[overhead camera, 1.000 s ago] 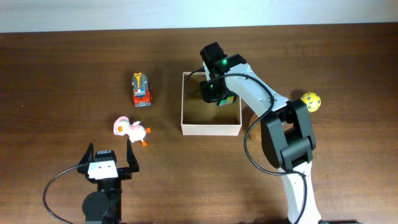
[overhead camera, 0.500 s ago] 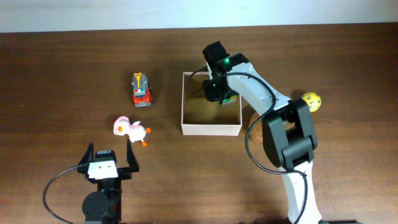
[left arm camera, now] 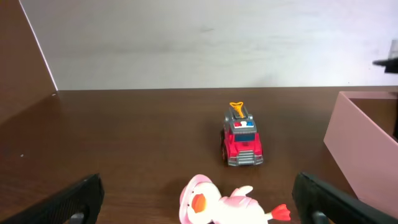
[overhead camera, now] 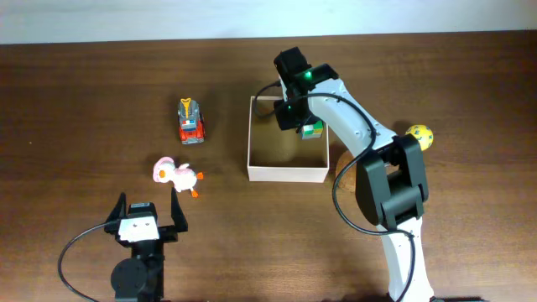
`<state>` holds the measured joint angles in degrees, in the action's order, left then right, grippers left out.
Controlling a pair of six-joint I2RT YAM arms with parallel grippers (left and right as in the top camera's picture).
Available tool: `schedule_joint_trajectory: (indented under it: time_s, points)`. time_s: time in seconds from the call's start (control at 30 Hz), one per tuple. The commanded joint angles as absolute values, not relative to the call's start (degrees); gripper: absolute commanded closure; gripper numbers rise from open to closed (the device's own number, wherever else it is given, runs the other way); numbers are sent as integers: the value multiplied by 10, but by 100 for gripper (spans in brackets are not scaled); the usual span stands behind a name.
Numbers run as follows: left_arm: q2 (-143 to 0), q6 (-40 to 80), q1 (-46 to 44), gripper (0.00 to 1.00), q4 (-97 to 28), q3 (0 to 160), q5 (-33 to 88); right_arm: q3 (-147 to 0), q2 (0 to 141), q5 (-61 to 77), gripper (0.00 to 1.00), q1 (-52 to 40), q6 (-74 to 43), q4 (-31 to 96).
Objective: Pack container
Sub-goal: 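Open the right gripper and raise it out of the box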
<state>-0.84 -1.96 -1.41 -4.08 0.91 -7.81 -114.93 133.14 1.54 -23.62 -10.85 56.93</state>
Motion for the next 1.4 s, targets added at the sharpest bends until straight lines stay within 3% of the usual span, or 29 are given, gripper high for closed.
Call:
schedule_joint_trajectory:
  time_s: [0.0, 0.2, 0.47, 0.67, 0.83, 1.17, 1.37]
  points:
    - [-6, -29, -10, 1, -39, 5, -84, -1198, 1333, 25, 48, -232, -92, 579]
    - [-6, -29, -10, 1, -39, 5, -84, -1281, 1333, -1, 48, -230, -93, 634]
    - [-6, -29, -10, 1, -39, 5, -84, -1406, 1332, -136, 47, -205, -146, 781]
    - [-6, -29, -10, 1, -39, 5, -84, -1490, 1317, -135, 36, -135, -223, 911]
    - [-6, -29, -10, 1, -39, 5, -84, -1537, 1295, -142, 30, -92, -203, 973]
    - [-6, -29, -10, 1, -39, 5, -84, -1528, 1181, -150, 22, -89, -183, 973]
    - [-6, -29, -10, 1, -39, 5, -84, -1424, 1087, -138, 19, -90, -189, 973]
